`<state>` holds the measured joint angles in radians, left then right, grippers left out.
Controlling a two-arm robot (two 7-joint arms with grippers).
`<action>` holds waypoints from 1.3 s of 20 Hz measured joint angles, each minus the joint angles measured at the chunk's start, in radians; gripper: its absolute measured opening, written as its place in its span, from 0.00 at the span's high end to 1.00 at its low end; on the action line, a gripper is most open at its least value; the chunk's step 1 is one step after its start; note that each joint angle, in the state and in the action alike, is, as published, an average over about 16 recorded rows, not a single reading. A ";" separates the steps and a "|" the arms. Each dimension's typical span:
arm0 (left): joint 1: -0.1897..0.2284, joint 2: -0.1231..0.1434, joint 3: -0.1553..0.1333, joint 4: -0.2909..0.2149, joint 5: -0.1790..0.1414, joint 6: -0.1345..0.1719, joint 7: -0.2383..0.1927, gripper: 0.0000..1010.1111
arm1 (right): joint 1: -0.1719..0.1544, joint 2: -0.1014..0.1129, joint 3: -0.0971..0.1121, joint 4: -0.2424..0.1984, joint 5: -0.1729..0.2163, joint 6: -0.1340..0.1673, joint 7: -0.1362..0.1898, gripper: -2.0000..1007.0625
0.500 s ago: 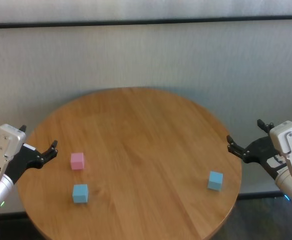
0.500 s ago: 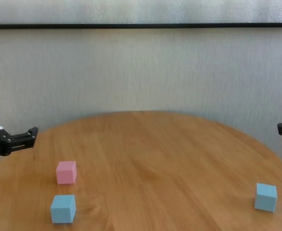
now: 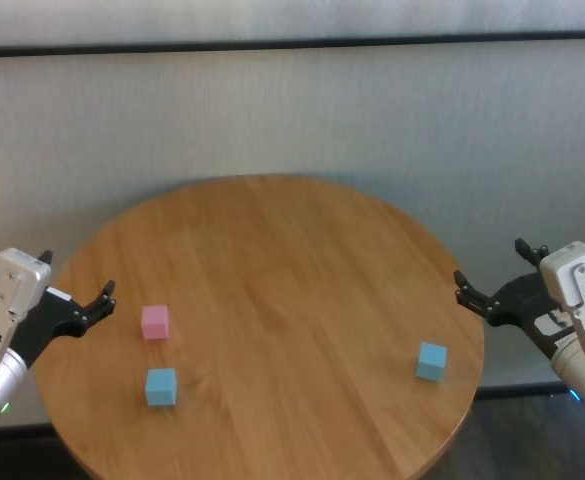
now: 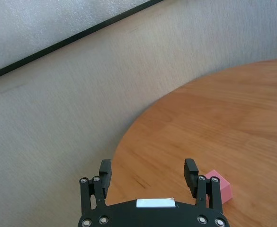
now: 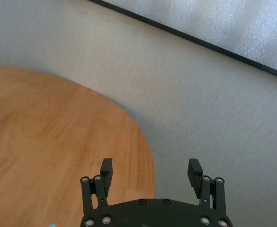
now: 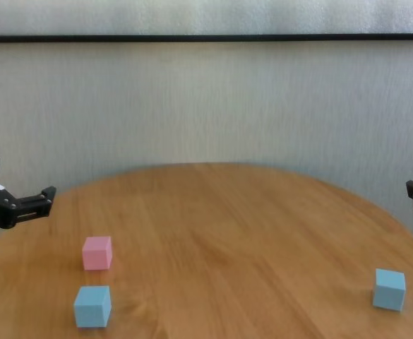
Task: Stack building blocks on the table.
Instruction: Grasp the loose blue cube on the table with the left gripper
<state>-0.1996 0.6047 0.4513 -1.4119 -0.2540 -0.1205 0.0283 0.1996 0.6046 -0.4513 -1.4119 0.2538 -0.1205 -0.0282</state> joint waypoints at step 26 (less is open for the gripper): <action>0.000 0.000 0.000 0.000 0.000 0.000 0.000 0.01 | 0.000 0.000 0.000 0.000 0.000 0.000 0.000 0.01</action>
<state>-0.1996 0.6047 0.4513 -1.4119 -0.2540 -0.1205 0.0283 0.1995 0.6046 -0.4513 -1.4119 0.2538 -0.1205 -0.0282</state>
